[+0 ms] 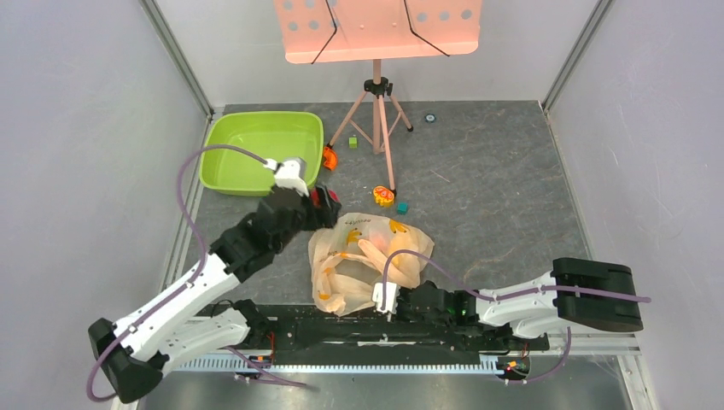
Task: Take the fake fruits out of the plastic bag
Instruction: Take out the fake fruit from the plastic bag, then place the fake fruit in the bin.
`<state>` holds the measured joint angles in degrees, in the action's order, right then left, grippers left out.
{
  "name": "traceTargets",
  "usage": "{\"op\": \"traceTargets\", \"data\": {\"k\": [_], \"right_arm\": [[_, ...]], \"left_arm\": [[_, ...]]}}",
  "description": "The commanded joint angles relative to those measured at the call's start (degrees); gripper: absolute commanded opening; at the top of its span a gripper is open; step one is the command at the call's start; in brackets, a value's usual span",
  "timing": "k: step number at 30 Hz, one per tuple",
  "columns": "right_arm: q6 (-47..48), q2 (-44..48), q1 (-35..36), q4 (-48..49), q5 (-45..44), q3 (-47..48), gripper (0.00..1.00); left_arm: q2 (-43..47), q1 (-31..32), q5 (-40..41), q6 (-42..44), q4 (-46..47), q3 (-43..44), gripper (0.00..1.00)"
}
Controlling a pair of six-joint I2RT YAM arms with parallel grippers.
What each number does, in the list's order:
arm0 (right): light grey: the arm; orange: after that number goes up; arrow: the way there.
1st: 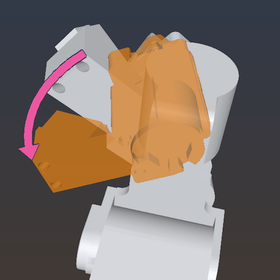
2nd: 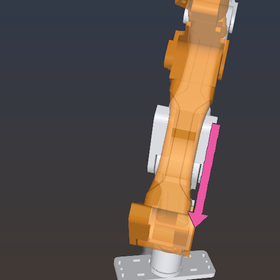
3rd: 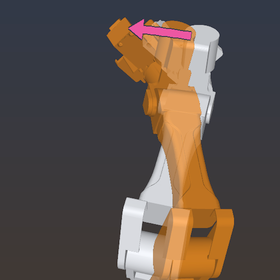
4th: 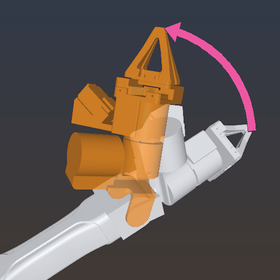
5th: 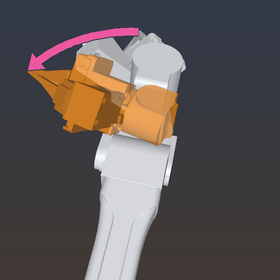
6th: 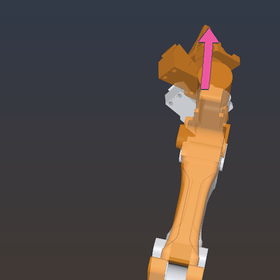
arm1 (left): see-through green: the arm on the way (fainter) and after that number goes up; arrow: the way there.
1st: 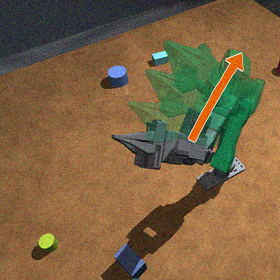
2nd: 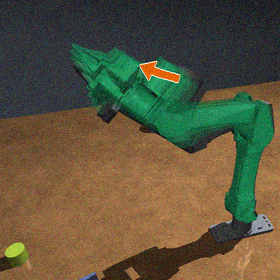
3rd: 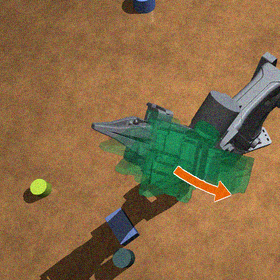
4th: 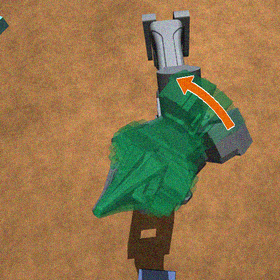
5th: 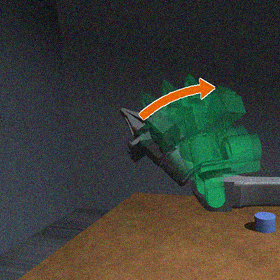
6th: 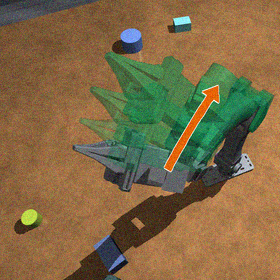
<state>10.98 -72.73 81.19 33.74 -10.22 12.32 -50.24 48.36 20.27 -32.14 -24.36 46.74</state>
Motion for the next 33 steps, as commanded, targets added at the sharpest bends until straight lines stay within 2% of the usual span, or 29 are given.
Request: {"op": "traceTargets", "data": {"k": [1,8,14,19,23,33], "right_arm": [[-0.3,-1.1,-0.3,1.2,1.4,3.8,0.00],[-0.5,-3.5,-0.3,-1.0,2.4,7.2,0.00],[-0.9,-4.3,-0.3,-0.7,2.1,7.5,0.00],[-1.3,-4.9,-0.3,-0.7,2.4,7.8,0.00],[-1.6,-5.0,-0.3,-0.7,2.2,7.5,0.00],[-1.8,-4.9,-0.3,-0.9,1.3,6.8,0.00]], "left_arm": [[-3.2,-10.9,-0.6,5.0,1.0,6.2,0.53],[-15.5,-27.6,-4.4,3.2,5.9,11.8,0.53],[-29.1,-36.7,-8.9,0.3,11.0,13.6,0.55],[-39.9,-37.6,-9.3,0.3,14.8,17.5,0.56],[-48.0,-37.6,-10.1,1.6,13.5,22.8,0.56],[-58.9,-37.6,-10.4,4.3,8.0,32.9,0.59]]}}
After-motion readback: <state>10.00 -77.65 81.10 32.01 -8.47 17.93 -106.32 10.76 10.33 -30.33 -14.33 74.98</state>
